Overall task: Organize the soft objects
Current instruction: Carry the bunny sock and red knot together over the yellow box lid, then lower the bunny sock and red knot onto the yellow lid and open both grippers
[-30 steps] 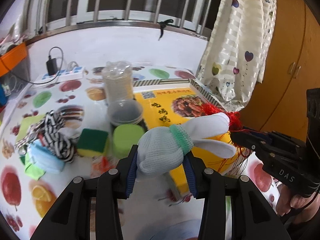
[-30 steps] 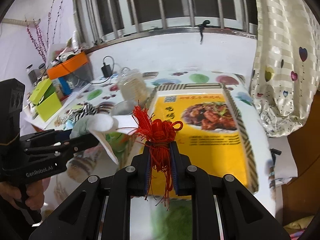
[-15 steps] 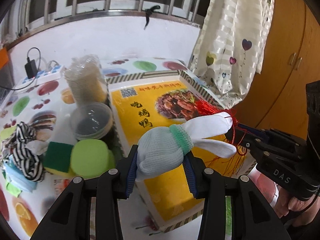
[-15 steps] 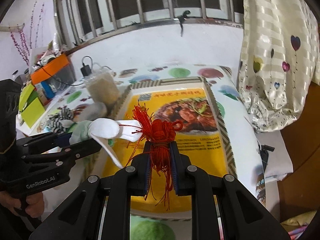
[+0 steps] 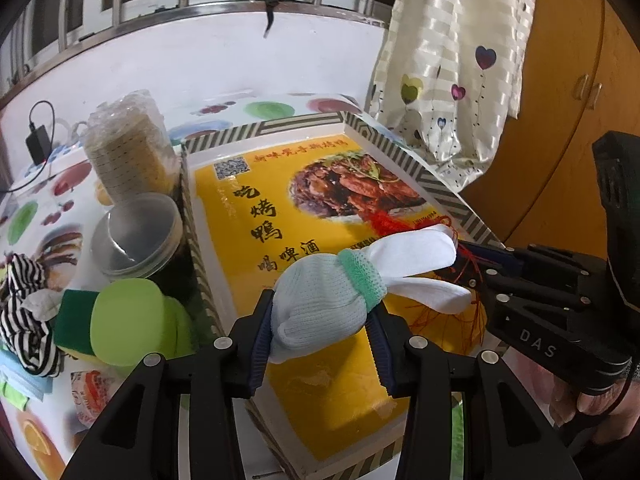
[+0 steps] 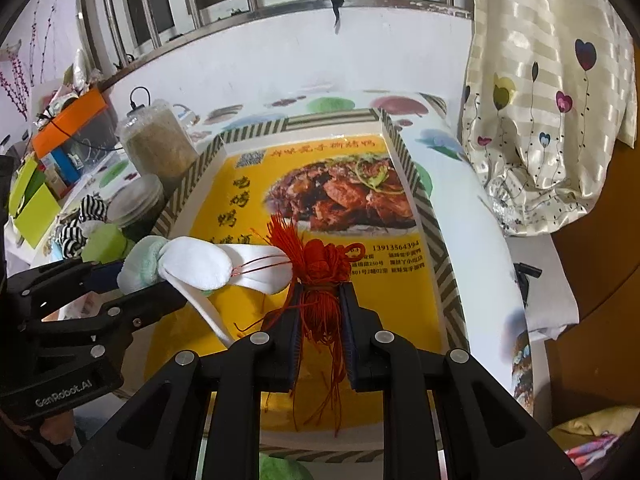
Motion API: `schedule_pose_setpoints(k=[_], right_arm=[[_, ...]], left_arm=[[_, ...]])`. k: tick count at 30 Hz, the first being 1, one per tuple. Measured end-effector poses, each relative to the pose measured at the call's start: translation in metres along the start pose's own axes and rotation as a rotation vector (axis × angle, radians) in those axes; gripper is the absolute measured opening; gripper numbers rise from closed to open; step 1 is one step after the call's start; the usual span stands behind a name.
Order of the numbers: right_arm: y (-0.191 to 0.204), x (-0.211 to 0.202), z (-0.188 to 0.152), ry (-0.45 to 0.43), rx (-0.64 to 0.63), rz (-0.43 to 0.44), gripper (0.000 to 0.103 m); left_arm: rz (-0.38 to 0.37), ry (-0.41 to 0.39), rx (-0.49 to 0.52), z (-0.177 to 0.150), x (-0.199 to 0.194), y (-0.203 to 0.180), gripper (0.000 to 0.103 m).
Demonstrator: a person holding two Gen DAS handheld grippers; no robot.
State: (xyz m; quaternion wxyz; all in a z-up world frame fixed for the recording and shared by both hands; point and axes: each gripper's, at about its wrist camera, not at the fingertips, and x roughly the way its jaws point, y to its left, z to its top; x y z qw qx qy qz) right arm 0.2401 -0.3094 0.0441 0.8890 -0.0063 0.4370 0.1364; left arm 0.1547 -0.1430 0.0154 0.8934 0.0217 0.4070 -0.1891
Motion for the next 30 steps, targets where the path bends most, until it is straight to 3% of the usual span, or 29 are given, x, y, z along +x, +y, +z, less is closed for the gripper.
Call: schedule_pose_setpoints(k=[4, 6, 11, 19, 30], right_arm=[[0.000, -0.002, -0.002, -0.008, -0.008, -0.026, 0.030], [-0.001, -0.005, -0.003, -0.013, -0.009, -0.033, 0.044], [-0.004, -0.015, -0.004, -0.032, 0.000, -0.043, 0.044], [-0.009, -0.031, -0.004, -0.067, 0.015, -0.053, 0.044], [0.001, -0.046, -0.007, -0.085, 0.008, -0.033, 0.044]], left_arm=[[-0.001, 0.001, 0.013, 0.000, 0.003, -0.002, 0.044], [-0.002, 0.003, 0.016, 0.000, 0.003, -0.003, 0.045], [-0.004, -0.005, 0.024, -0.001, -0.001, -0.005, 0.047], [-0.053, 0.003, 0.020, -0.003, -0.003, -0.007, 0.062], [-0.076, -0.031, 0.005, -0.009, -0.025, -0.006, 0.062]])
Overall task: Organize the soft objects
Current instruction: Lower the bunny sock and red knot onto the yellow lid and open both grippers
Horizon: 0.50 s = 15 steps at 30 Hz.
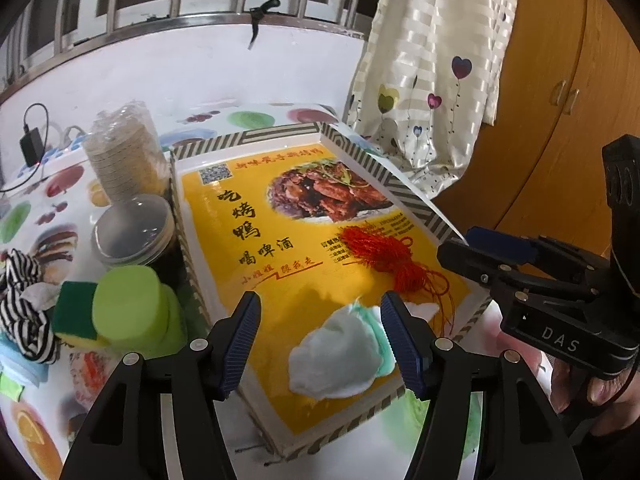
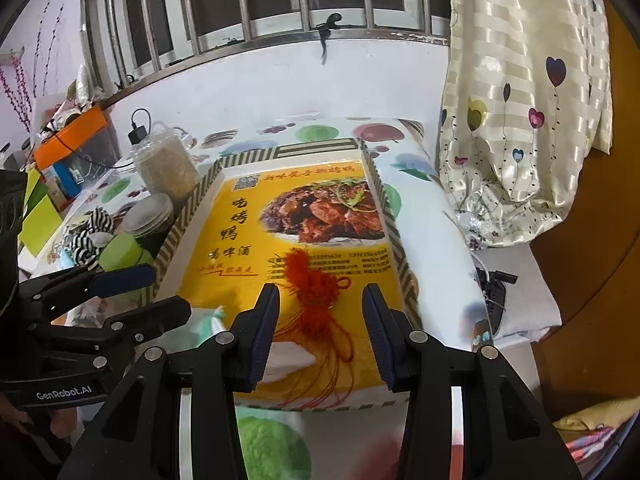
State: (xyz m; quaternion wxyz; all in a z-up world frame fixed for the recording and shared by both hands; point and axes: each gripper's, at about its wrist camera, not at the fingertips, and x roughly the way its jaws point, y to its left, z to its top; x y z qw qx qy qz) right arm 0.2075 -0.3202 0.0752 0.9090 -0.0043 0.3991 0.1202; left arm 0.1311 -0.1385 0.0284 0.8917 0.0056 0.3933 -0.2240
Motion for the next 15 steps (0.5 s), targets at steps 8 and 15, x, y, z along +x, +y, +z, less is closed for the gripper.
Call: schedule_pose_setpoints(k=[8, 15], right_arm=[[0.025, -0.016, -0.008, -0.003, -0.040, 0.047, 0.044], [0.045, -0.030, -0.013, -0.018, -0.073, 0.077, 0.044]], left_arm=[[0.028, -0.028, 0.004, -0.011, -0.027, -0.001, 0.062], [0.049, -0.072, -0.025, -0.022, -0.055, 0.008, 0.062]])
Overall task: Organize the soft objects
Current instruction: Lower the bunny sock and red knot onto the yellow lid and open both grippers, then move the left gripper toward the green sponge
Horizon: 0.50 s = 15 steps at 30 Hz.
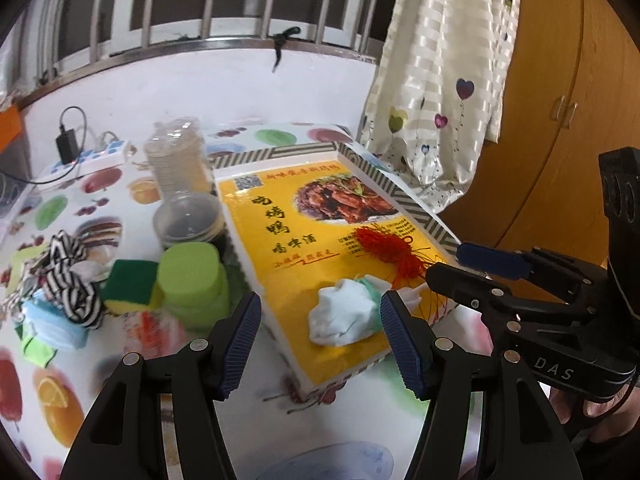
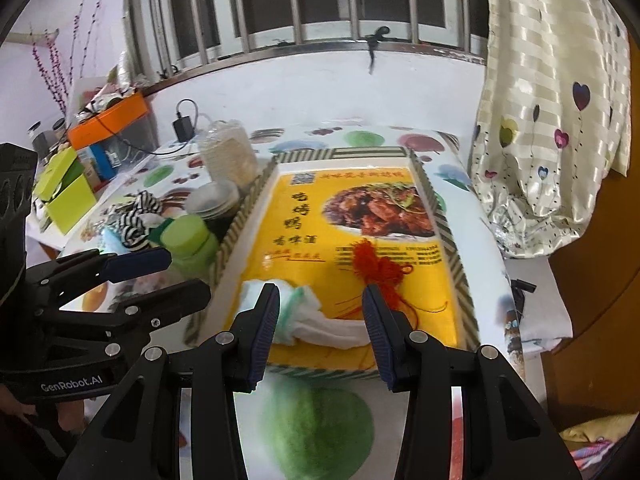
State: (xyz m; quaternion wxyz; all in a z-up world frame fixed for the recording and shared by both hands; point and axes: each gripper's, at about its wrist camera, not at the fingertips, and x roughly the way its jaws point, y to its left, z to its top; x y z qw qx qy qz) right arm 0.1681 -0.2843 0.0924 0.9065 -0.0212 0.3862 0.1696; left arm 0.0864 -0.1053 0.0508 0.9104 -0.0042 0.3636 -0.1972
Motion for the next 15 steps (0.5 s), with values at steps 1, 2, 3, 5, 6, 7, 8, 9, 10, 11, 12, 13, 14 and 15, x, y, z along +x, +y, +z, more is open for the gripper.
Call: schedule_pose_setpoints(k=[1, 2, 3, 5, 6, 7, 8, 9, 10, 11, 12, 13, 14, 15], right_arm=[[0.003, -0.002, 0.000, -0.003, -0.005, 0.005, 0.044], [0.006, -0.003, 0.000, -0.004, -0.009, 0.009, 0.044], [0.009, -0.004, -0.001, -0.004, -0.013, 0.014, 0.044], [0.017, -0.005, -0.002, -0.003, -0.026, 0.027, 0.044], [0.020, -0.005, -0.003, -0.002, -0.030, 0.032, 0.044], [0.024, -0.005, -0.004, 0.002, -0.037, 0.041, 0.044], [0.027, -0.005, -0.005, 0.005, -0.042, 0.048, 0.044], [0.032, -0.005, -0.006, 0.007, -0.048, 0.053, 0.044], [0.036, -0.005, -0.007, 0.009, -0.055, 0.061, 0.044], [0.040, -0.005, -0.008, 0.011, -0.063, 0.070, 0.044], [0.045, -0.005, -0.009, 0.013, -0.071, 0.077, 0.044], [0.050, -0.006, -0.009, 0.014, -0.079, 0.083, 0.044], [0.053, -0.006, -0.010, 0.016, -0.085, 0.086, 0.044], [0.057, -0.006, -0.011, 0.017, -0.090, 0.095, 0.044]], left_arm=[[0.004, -0.004, -0.004, -0.001, -0.003, 0.002, 0.062], [0.011, -0.010, -0.009, -0.003, -0.008, 0.004, 0.062], [0.014, -0.014, -0.012, -0.004, -0.011, 0.006, 0.062], [0.026, -0.022, -0.020, -0.008, -0.017, 0.011, 0.062], [0.033, -0.024, -0.025, -0.009, -0.019, 0.012, 0.062], [0.039, -0.027, -0.032, -0.011, -0.022, 0.015, 0.062], [0.041, -0.028, -0.037, -0.013, -0.024, 0.017, 0.062], [0.045, -0.029, -0.042, -0.015, -0.026, 0.019, 0.062], [0.052, -0.028, -0.049, -0.017, -0.028, 0.022, 0.062], [0.057, -0.027, -0.052, -0.019, -0.030, 0.023, 0.062], [0.064, -0.026, -0.055, -0.021, -0.032, 0.026, 0.062], [0.072, -0.025, -0.057, -0.023, -0.034, 0.027, 0.062], [0.082, -0.026, -0.062, -0.025, -0.036, 0.030, 0.062], [0.089, -0.027, -0.064, -0.026, -0.038, 0.031, 0.062]])
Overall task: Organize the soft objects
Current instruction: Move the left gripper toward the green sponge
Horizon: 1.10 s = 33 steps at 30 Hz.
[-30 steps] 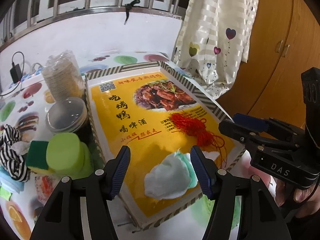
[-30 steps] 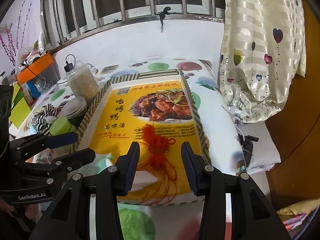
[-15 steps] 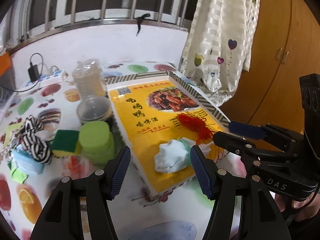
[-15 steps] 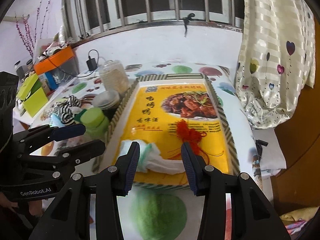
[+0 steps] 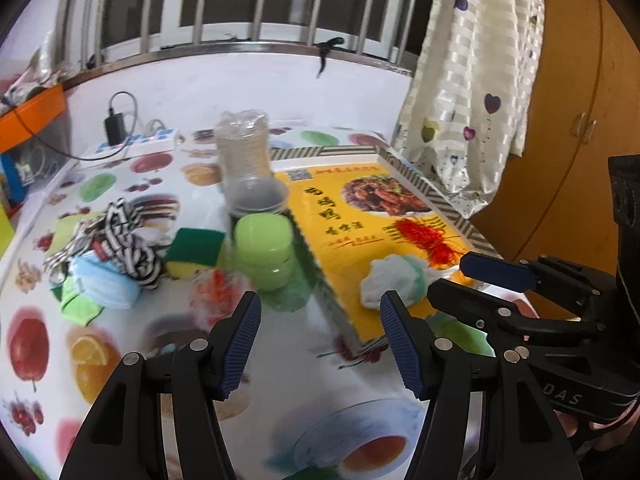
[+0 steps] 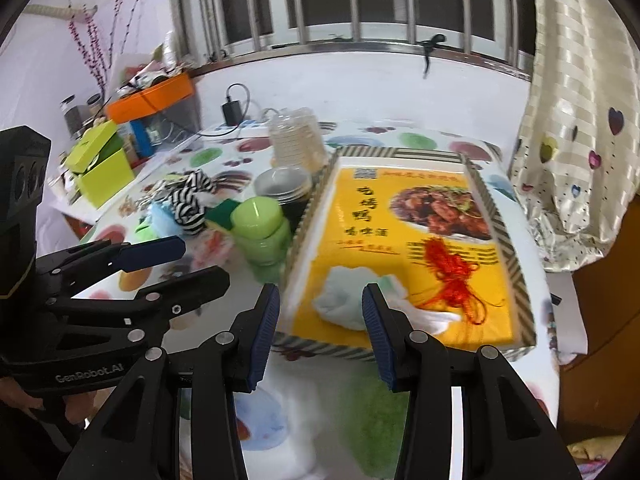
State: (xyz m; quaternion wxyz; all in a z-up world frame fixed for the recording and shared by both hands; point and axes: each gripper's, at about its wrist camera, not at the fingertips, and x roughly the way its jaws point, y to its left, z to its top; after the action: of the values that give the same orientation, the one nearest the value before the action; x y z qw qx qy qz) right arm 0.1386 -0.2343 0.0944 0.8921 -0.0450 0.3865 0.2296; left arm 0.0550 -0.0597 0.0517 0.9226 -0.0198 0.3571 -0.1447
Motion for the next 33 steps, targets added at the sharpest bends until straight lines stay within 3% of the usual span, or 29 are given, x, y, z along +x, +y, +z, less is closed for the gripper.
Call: schedule_pose_setpoints(k=[13, 33], right_arm=[[0.032, 0.009, -0.006, 0.027, -0.042, 0.059, 0.044], [0.060, 0.032, -0.016, 0.092, -0.059, 0.144, 0.044]], left_arm=[[0.065, -0.004, -0.043, -0.020, -0.017, 0.029, 0.062], [0.090, 0.041, -0.128, -0.047, -0.019, 0.060, 0.062]])
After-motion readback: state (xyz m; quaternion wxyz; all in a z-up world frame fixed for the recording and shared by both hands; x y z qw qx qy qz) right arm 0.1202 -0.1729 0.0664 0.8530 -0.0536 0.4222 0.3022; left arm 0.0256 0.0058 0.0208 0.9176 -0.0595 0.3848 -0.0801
